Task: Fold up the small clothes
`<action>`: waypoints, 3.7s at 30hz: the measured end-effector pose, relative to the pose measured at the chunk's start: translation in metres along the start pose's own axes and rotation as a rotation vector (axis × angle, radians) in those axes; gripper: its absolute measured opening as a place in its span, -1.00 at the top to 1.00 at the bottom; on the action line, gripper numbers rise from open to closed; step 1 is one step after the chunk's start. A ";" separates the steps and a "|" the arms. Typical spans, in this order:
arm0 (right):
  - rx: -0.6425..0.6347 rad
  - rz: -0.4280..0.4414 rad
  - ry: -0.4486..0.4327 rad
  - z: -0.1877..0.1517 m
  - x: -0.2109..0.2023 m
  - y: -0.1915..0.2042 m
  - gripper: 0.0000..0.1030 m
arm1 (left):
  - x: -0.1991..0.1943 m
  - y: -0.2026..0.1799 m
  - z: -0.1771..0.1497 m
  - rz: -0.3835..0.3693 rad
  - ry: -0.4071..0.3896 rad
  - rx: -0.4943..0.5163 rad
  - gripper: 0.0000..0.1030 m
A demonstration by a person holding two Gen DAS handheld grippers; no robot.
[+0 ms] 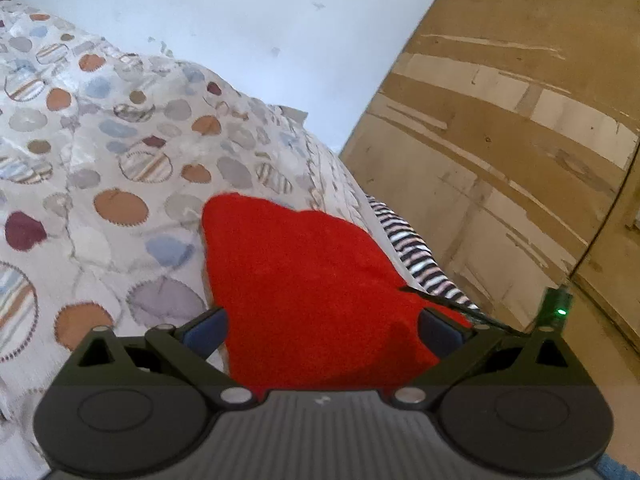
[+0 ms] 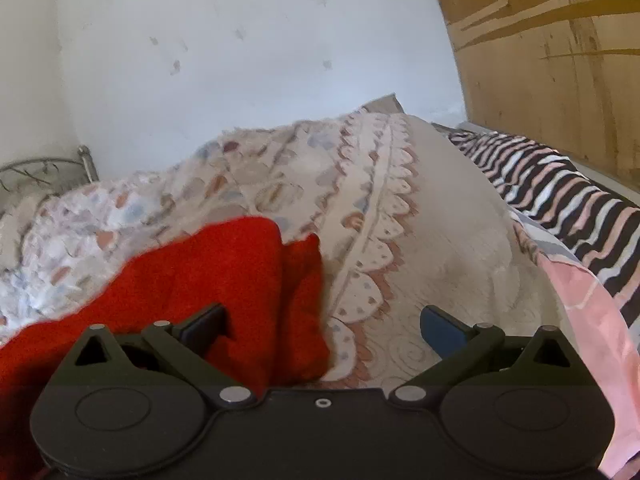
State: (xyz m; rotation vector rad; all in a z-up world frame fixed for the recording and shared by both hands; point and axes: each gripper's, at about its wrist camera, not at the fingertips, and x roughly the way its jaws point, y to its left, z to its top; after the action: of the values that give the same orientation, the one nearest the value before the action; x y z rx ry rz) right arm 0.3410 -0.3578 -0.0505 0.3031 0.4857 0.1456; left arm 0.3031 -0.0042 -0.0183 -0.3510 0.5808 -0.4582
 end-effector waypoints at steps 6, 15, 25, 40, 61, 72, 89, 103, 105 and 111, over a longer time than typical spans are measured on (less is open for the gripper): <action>0.033 0.112 -0.006 0.015 0.003 0.007 -0.99 | 0.021 0.004 0.003 0.045 0.055 -0.013 -1.00; 0.117 0.174 0.145 0.011 0.043 0.001 -0.99 | 0.033 0.011 -0.007 0.027 0.108 -0.046 -1.00; 0.133 0.203 0.119 -0.003 0.046 -0.007 -0.99 | 0.040 0.010 -0.010 0.016 0.113 -0.057 -1.00; 0.135 0.209 0.106 -0.005 0.045 -0.008 -0.99 | 0.034 0.015 -0.003 -0.002 0.109 -0.094 -0.98; 0.131 0.206 0.106 -0.005 0.046 -0.008 -0.99 | 0.046 0.038 0.011 -0.012 0.136 -0.181 -1.00; 0.110 0.206 0.117 -0.002 0.044 -0.005 -0.85 | 0.086 0.073 -0.001 -0.159 0.259 -0.346 -1.00; 0.151 0.236 0.105 0.005 0.021 0.007 0.07 | 0.077 0.025 0.022 -0.023 0.290 -0.144 -0.58; 0.106 0.320 0.009 0.041 0.002 0.069 0.21 | 0.031 0.016 0.065 -0.007 0.189 -0.049 -0.34; 0.097 0.346 0.003 0.044 0.013 0.084 0.22 | 0.021 0.024 0.076 0.022 0.169 -0.017 -0.34; 0.143 0.437 -0.005 0.050 0.064 0.133 0.22 | -0.005 0.053 0.112 0.136 0.093 0.108 -0.34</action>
State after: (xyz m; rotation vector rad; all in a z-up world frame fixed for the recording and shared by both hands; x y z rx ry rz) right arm 0.4124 -0.2311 0.0062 0.5476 0.4195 0.5365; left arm 0.3827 0.0635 0.0483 -0.1862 0.6634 -0.3750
